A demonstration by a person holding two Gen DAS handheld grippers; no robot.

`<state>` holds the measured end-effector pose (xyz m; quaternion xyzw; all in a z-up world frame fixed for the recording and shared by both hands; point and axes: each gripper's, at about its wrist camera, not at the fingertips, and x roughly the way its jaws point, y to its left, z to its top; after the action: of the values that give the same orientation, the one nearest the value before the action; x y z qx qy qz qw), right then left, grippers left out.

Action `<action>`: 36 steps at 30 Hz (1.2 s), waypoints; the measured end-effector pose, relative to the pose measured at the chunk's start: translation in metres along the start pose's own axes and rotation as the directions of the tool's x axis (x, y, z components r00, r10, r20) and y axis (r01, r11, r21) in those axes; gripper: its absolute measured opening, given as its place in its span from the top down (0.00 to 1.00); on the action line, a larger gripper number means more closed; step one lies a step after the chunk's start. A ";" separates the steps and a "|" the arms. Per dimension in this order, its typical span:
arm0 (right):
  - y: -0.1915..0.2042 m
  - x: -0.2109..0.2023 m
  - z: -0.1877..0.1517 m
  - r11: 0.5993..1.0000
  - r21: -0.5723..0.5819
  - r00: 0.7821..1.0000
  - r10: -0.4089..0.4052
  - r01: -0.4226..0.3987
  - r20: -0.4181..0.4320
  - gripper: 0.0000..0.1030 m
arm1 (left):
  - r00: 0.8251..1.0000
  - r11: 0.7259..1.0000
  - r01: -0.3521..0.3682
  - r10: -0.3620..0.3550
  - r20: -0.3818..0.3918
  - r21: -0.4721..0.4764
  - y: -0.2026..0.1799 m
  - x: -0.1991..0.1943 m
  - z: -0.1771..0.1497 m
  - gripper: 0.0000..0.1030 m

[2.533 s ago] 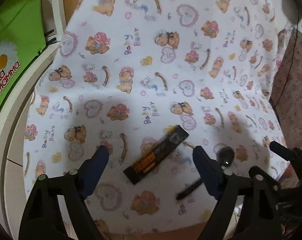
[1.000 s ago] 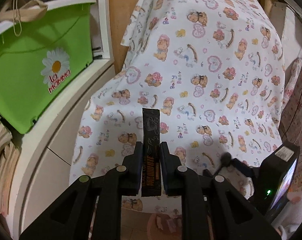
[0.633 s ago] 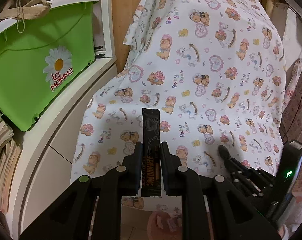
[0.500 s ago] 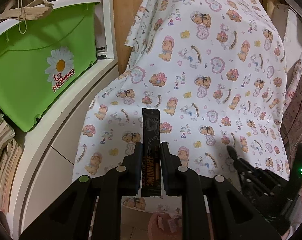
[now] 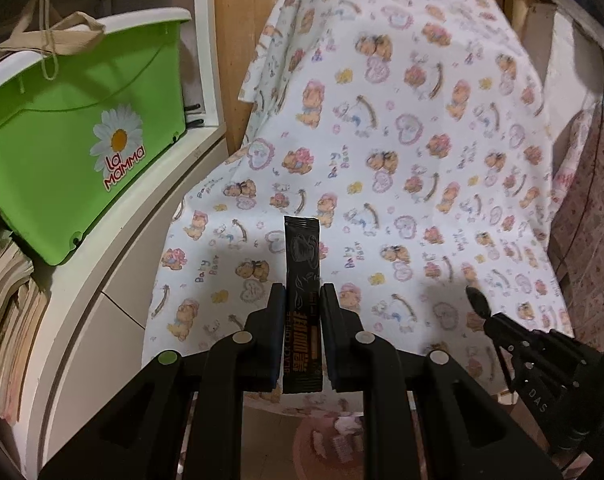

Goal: Collect trash
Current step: 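Carry the packet and spoon down over the wastebasket with both tools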

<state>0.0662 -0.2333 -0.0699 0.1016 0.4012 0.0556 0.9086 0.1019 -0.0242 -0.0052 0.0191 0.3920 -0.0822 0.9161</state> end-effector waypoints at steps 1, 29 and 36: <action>0.000 -0.002 -0.001 1.000 0.004 1.000 0.007 -0.007 0.003 0.94 | 1.000 1.000 0.012 -0.012 0.010 -0.006 -0.001 -0.006 -0.002 0.84; 0.017 -0.058 -0.048 0.976 -0.044 0.970 0.208 -0.215 -0.128 0.94 | 0.948 0.992 0.119 -0.128 -0.291 -0.048 -0.022 -0.003 -0.109 0.84; 0.036 -0.032 -0.077 0.983 -0.127 0.966 0.101 -0.134 -0.237 0.94 | 0.882 0.982 0.188 -0.181 -0.435 -0.027 -0.031 0.021 -0.128 0.84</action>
<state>-0.0130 -0.1933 -0.0899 0.0530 0.4918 0.1494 0.8562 0.0193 -0.0450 -0.1080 0.0071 0.5863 -0.1657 0.7929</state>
